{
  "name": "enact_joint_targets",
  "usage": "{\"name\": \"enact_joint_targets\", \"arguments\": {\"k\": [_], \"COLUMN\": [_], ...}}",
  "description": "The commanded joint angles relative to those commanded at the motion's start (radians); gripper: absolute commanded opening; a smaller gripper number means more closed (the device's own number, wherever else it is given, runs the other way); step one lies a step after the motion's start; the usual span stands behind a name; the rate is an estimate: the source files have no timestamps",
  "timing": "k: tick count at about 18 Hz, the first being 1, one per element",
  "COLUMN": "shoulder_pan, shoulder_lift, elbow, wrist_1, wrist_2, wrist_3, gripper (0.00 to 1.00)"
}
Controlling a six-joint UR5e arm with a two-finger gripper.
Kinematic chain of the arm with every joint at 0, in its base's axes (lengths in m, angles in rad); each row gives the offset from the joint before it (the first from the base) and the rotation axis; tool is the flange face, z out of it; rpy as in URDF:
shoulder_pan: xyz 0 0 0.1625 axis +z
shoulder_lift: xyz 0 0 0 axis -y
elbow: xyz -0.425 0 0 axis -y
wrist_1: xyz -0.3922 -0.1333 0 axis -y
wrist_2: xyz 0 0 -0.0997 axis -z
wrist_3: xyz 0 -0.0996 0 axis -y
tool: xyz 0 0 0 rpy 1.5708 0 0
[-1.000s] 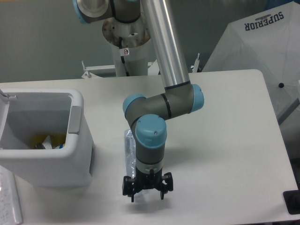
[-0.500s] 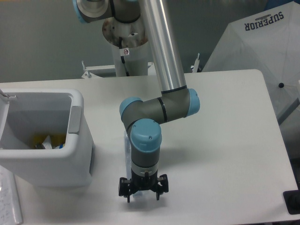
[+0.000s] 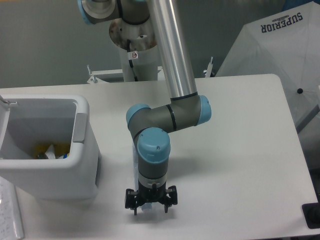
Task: Place the trash in the trash can
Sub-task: 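Lower the gripper around the bottle and close on it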
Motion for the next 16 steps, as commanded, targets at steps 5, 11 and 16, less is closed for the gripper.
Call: {"name": "enact_joint_targets", "arguments": {"k": [5, 11, 16], "shoulder_pan": [-0.005, -0.009, -0.017], "shoulder_lift": [-0.006, -0.012, -0.014], "elbow": [0.002, 0.002, 0.002], "wrist_1": [0.002, 0.000, 0.002], "wrist_2": [0.021, 0.029, 0.049], "wrist_3": [0.000, 0.002, -0.002], "gripper": [0.81, 0.68, 0.57]}}
